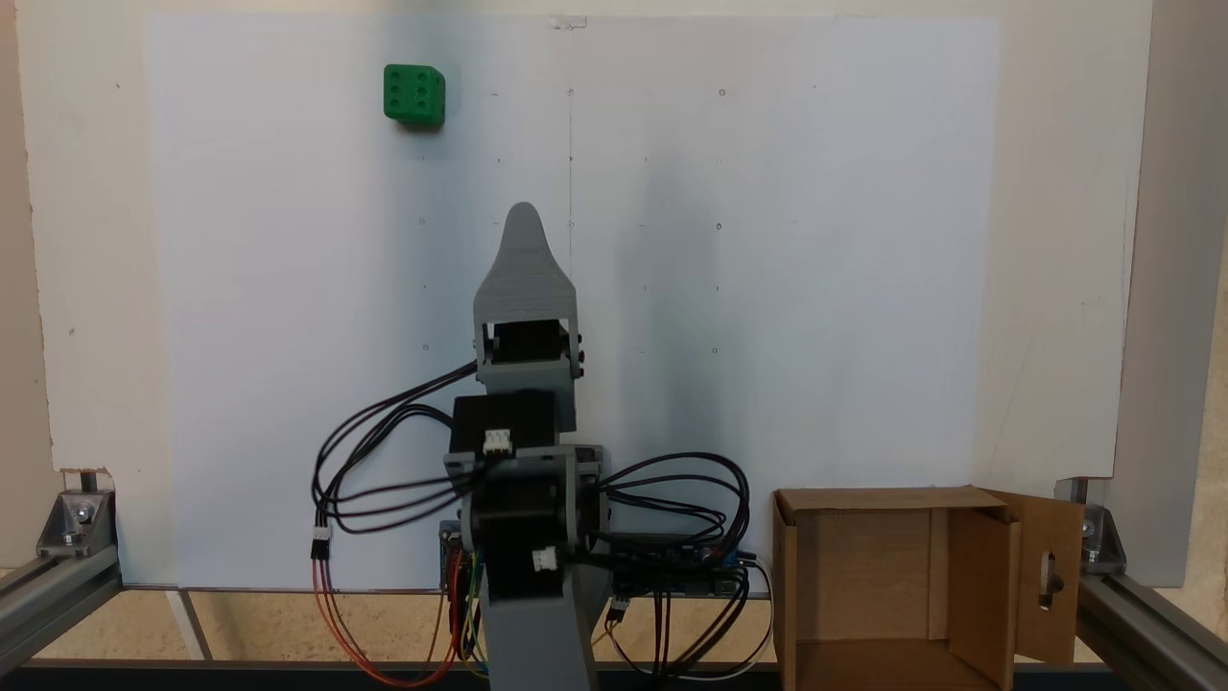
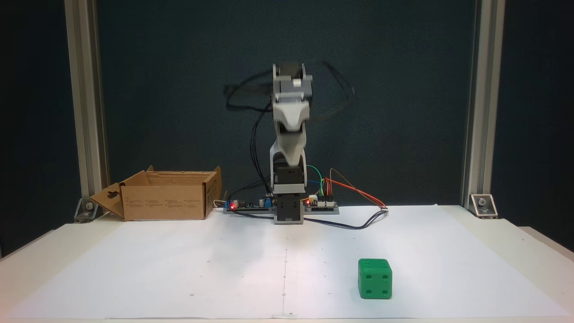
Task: Grasp a green dice and put it in the bin.
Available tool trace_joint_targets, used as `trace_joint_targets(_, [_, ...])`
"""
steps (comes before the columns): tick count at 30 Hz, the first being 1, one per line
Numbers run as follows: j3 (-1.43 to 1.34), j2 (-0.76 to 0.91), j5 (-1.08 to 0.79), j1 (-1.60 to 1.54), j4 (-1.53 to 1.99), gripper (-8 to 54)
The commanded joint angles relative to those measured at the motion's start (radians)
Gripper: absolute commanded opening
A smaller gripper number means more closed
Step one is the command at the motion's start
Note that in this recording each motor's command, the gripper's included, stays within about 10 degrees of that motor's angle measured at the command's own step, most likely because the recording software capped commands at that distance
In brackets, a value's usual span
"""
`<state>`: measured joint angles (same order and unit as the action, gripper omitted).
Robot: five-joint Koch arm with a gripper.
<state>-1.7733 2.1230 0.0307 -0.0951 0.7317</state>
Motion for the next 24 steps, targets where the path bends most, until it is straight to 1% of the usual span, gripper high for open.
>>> trace_joint_targets(1, [0.161,-0.081,0.089,-0.014,0.162,43.1])
trace_joint_targets(5, [0.412,-0.272,0.143,-0.041,0.387,43.2])
trace_joint_targets(8, [0.549,-0.408,0.167,-0.092,0.419,43.2])
trace_joint_targets(11, [0.647,-0.508,0.176,-0.14,0.419,43.2])
trace_joint_targets(16, [0.805,-0.65,0.235,-0.206,0.419,43.2])
trace_joint_targets(24, [1.048,-0.824,0.376,-0.285,0.436,43.2])
